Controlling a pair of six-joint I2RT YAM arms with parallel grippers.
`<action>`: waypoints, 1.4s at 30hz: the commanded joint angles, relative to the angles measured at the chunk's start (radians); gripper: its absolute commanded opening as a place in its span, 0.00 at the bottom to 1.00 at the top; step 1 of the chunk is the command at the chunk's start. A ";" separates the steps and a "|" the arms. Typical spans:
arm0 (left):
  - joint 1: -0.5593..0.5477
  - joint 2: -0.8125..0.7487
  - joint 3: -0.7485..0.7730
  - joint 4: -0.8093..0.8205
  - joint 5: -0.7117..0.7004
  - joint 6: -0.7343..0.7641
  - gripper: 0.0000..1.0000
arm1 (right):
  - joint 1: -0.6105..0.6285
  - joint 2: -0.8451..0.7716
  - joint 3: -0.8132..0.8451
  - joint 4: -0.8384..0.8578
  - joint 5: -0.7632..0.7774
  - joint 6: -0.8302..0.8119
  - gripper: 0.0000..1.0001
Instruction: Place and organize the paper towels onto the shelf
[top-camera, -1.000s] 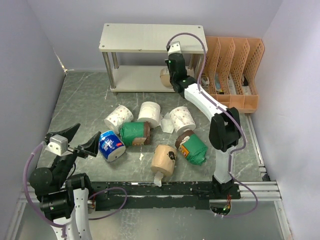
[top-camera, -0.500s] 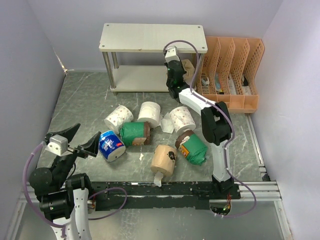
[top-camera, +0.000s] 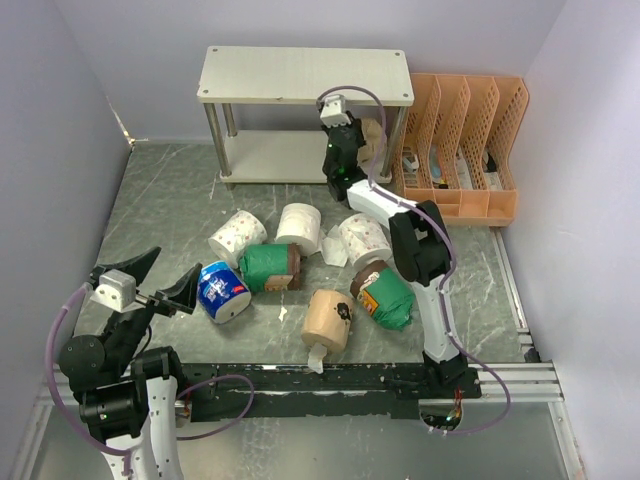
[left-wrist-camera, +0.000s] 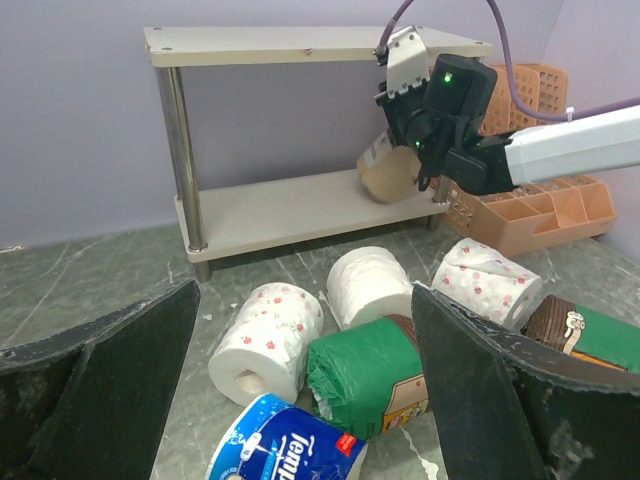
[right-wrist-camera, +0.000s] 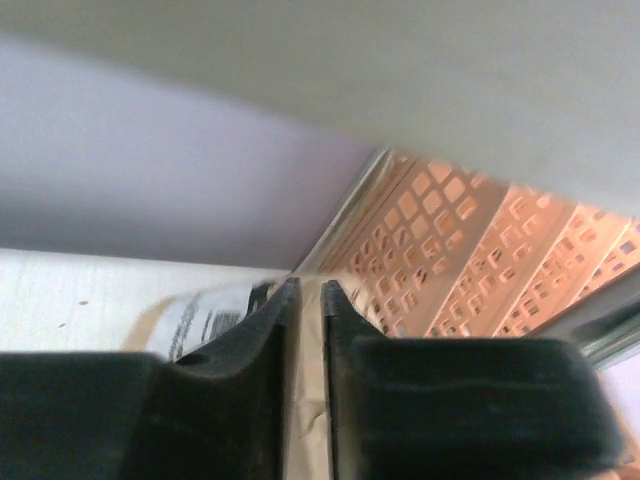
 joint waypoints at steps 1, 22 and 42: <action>0.002 -0.014 0.005 0.030 0.010 -0.010 0.99 | 0.039 0.054 -0.021 -0.012 -0.004 -0.092 0.28; 0.011 -0.013 0.001 0.033 0.017 -0.010 0.99 | 0.112 -0.160 -0.184 0.027 -0.025 0.056 0.72; 0.011 -0.013 -0.006 0.044 0.040 -0.013 0.99 | 0.124 -0.583 -0.614 -0.100 0.072 0.757 1.00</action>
